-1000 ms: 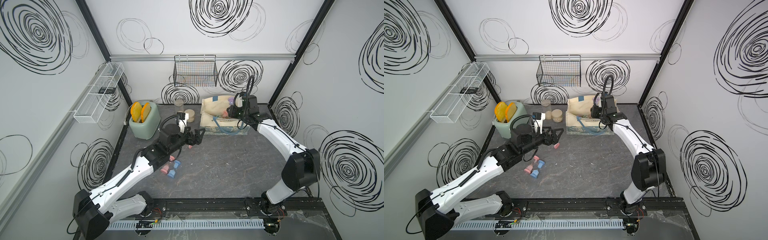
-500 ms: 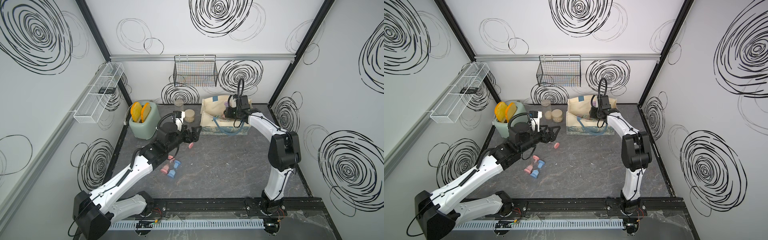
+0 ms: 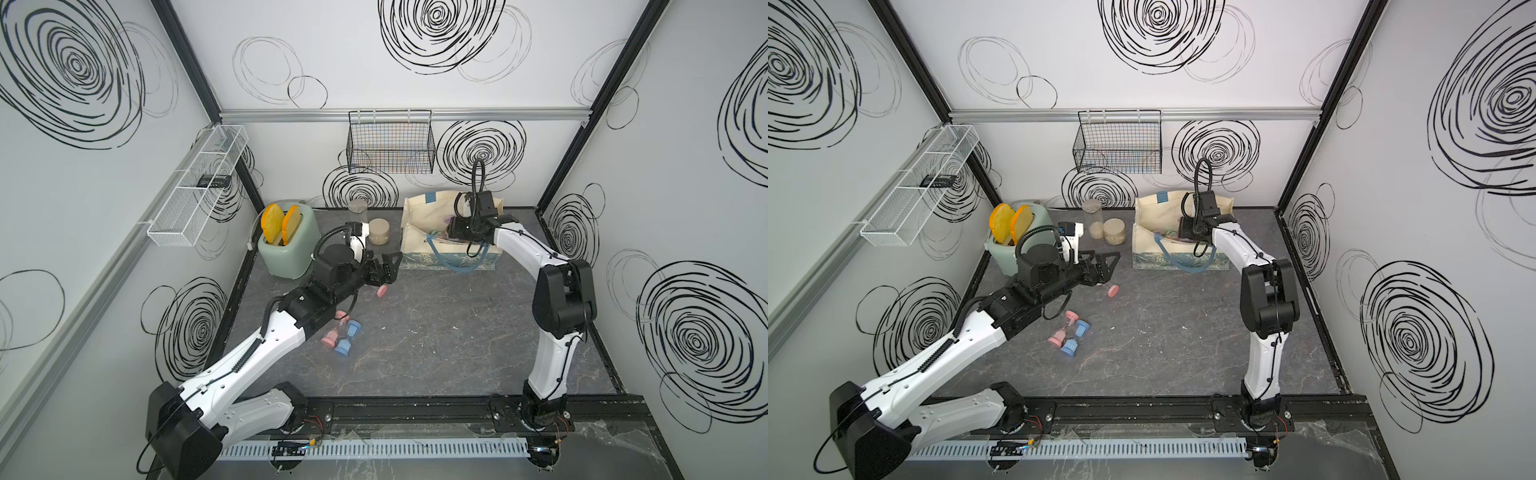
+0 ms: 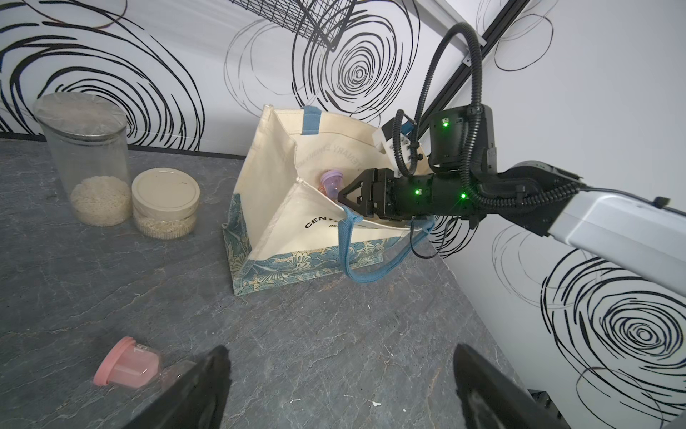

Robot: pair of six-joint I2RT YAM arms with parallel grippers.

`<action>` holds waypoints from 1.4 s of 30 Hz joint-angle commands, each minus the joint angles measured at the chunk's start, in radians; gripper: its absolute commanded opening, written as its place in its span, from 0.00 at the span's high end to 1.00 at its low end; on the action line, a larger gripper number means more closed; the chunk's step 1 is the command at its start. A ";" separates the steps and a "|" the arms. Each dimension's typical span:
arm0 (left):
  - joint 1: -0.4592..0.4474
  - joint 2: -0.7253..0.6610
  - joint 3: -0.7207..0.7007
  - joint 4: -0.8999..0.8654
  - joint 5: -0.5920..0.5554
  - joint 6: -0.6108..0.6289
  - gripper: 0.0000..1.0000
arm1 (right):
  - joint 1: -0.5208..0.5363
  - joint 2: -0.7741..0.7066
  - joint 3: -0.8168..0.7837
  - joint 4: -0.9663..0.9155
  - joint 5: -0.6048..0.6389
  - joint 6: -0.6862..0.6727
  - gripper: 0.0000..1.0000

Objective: Put the hourglass into the canvas bag
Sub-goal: Place the hourglass in the canvas bag, then pick up the hourglass from the center of the board.

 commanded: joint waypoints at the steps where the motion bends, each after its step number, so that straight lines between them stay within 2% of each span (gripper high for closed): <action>1: 0.007 -0.018 -0.009 0.023 0.010 -0.013 0.04 | -0.009 -0.085 0.000 -0.027 0.007 -0.001 0.30; 7: 0.007 -0.031 -0.011 0.010 0.009 -0.013 0.04 | 0.011 -0.197 -0.030 -0.009 -0.016 -0.002 0.23; 13: 0.013 -0.067 -0.022 -0.024 -0.002 -0.004 0.04 | 0.072 -0.351 -0.146 0.072 -0.002 -0.008 0.14; 19: 0.034 -0.116 -0.053 -0.079 -0.010 0.004 0.04 | 0.183 -0.469 -0.236 0.097 0.017 -0.034 0.08; 25: 0.046 -0.184 -0.093 -0.129 -0.040 0.007 0.04 | 0.361 -0.554 -0.384 0.176 0.051 -0.075 0.04; 28: 0.049 -0.219 -0.104 -0.173 -0.064 0.010 0.04 | 0.441 -0.562 -0.444 0.202 0.091 -0.074 0.03; 32: 0.059 -0.271 -0.128 -0.212 -0.096 0.006 0.04 | 0.525 -0.535 -0.514 0.274 0.074 -0.110 0.02; 39: 0.067 -0.336 -0.176 -0.256 -0.127 -0.015 0.04 | 0.550 -0.383 -0.564 0.407 -0.004 -0.110 0.03; 42: 0.069 -0.355 -0.206 -0.257 -0.140 -0.035 0.04 | 0.550 -0.287 -0.534 0.418 -0.012 -0.107 0.05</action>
